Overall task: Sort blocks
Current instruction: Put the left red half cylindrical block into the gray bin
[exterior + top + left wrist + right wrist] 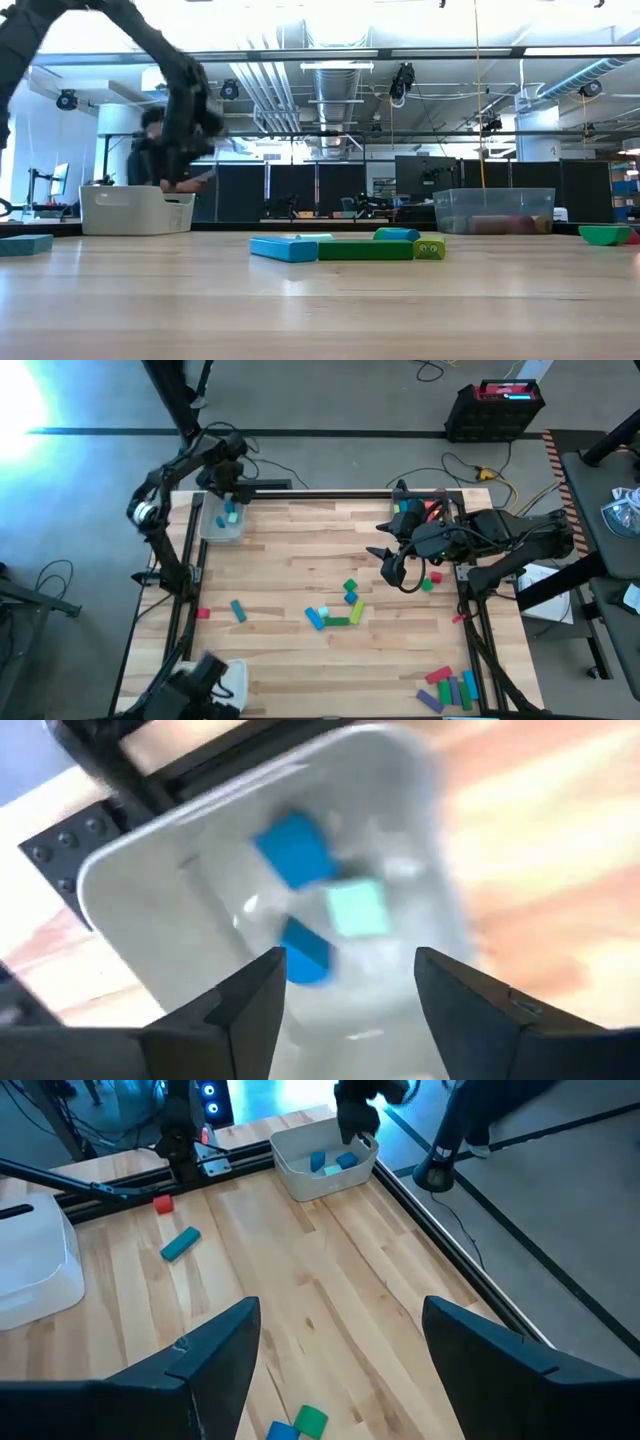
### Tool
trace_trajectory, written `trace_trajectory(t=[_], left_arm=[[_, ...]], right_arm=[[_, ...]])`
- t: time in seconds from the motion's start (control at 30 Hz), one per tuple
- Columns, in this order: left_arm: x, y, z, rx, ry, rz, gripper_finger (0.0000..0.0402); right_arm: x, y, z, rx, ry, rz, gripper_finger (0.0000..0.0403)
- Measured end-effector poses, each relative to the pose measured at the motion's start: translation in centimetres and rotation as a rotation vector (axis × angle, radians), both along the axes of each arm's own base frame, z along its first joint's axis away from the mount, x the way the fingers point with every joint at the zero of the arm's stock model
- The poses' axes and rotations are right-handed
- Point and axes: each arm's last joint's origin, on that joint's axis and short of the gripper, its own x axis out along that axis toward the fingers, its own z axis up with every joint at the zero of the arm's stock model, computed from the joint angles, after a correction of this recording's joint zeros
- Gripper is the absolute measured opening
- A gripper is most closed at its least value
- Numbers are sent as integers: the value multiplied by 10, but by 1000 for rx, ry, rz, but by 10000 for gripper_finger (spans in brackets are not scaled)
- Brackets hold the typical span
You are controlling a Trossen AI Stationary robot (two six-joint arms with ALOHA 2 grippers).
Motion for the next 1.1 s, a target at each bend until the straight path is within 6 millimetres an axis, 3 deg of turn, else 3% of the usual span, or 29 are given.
trace_trajectory(t=[0.1,0.23,0.43,0.63,0.8,0.93,1.1], left_arm=[[9,-30,36,56,-124,-75,213],[21,-92,75,115,-282,-234,215],[23,-202,95,101,-415,-531,216],[5,-291,76,-56,-385,-638,228],[-14,-348,46,-164,-268,-715,267],[-28,-380,19,-214,-144,-783,296],[-29,-399,-16,-286,3,-814,304]], right_arm=[[2,0,-1,-1,1,0,274],[12,2,-4,-21,-3,17,280],[35,7,-14,-61,2,45,291],[50,7,-21,-67,-3,38,293],[53,8,-20,-58,-32,38,283],[52,13,-20,-25,-45,32,284],[52,22,-21,7,-55,38,300]])
